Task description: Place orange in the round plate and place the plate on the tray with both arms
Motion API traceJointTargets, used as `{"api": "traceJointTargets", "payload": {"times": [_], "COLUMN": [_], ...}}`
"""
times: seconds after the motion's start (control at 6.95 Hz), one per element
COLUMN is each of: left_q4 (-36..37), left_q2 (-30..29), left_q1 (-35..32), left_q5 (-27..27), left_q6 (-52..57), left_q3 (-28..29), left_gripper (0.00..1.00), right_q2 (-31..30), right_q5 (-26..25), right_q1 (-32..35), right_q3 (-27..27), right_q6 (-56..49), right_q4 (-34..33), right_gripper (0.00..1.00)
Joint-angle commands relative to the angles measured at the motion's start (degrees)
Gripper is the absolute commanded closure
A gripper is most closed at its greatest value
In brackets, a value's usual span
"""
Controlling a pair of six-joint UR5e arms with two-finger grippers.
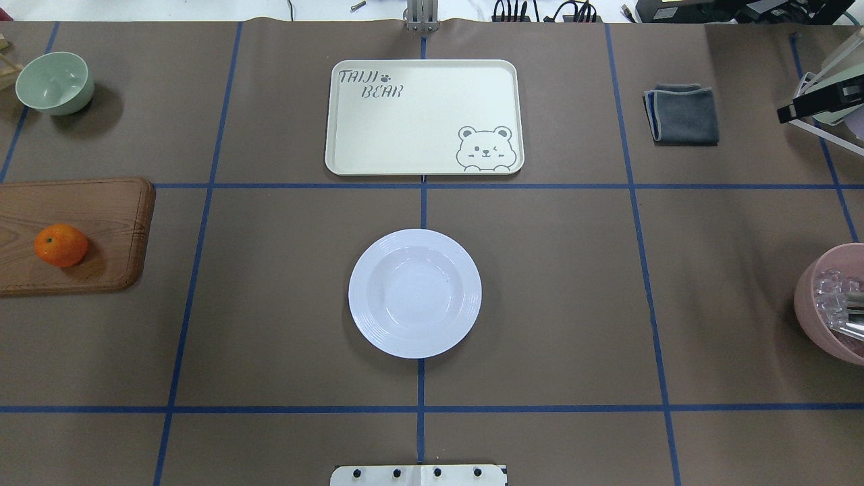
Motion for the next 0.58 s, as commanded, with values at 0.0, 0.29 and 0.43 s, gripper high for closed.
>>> {"api": "traceJointTargets", "payload": {"times": [0.0, 0.29, 0.43], "left_q4": [-10.42, -11.86, -12.12], "left_q2": [1.95, 2.13, 3.09], "left_q1": [7.99, 12.03, 13.80], "left_q5": [0.39, 4.49, 5.31], "left_q6": [-13.16, -13.18, -13.18], "left_q3": [3.32, 4.49, 4.49], "left_gripper": [0.01, 0.01, 0.01], "right_q2": [-0.11, -0.29, -0.29], "right_q5": [-7.21, -10.92, -11.37], "right_q1": [-8.89, -12.27, -12.80], "right_q3": [3.99, 4.54, 4.45], "right_q6": [18.30, 19.86, 19.86], "right_q4": [2.25, 2.16, 2.16], "right_gripper": [0.00, 0.00, 0.00]}}
